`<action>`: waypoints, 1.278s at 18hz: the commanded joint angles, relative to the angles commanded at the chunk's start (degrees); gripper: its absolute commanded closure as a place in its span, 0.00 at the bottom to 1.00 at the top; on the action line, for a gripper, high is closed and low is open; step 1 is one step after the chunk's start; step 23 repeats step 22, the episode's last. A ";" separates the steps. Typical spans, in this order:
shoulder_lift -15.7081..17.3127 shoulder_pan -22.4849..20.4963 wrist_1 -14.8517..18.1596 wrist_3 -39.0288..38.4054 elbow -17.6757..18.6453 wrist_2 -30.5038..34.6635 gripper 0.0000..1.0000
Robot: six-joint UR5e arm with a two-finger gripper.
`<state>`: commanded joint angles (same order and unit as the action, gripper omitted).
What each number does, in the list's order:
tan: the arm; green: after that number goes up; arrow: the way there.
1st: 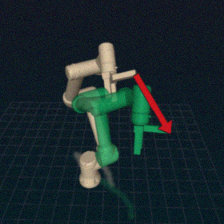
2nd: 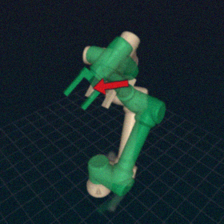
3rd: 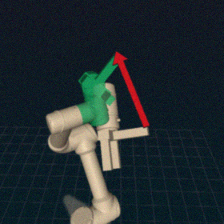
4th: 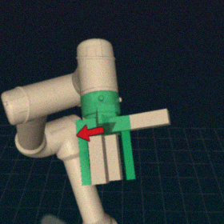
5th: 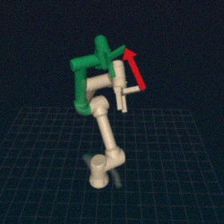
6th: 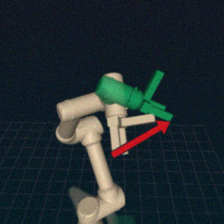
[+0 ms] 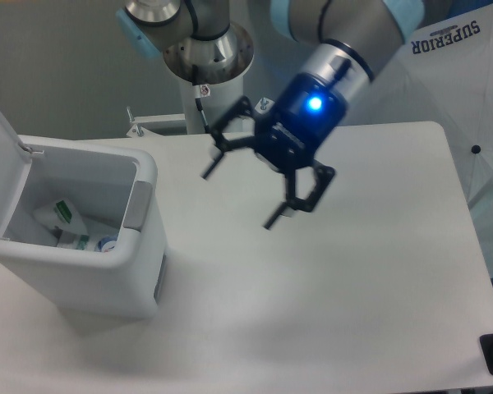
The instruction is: Place the trash in the trash can
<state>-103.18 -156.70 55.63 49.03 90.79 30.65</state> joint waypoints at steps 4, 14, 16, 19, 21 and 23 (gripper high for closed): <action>-1.50 -0.44 0.09 4.48 -0.88 13.26 0.00; -6.86 -0.36 0.18 14.60 -1.85 44.83 0.00; -7.39 -0.18 0.18 17.74 -1.93 47.56 0.00; -7.22 -0.36 0.26 24.69 -1.76 50.65 0.00; -7.04 -0.62 0.26 27.07 -1.58 50.74 0.00; -7.04 -1.14 0.26 27.43 -1.32 50.74 0.00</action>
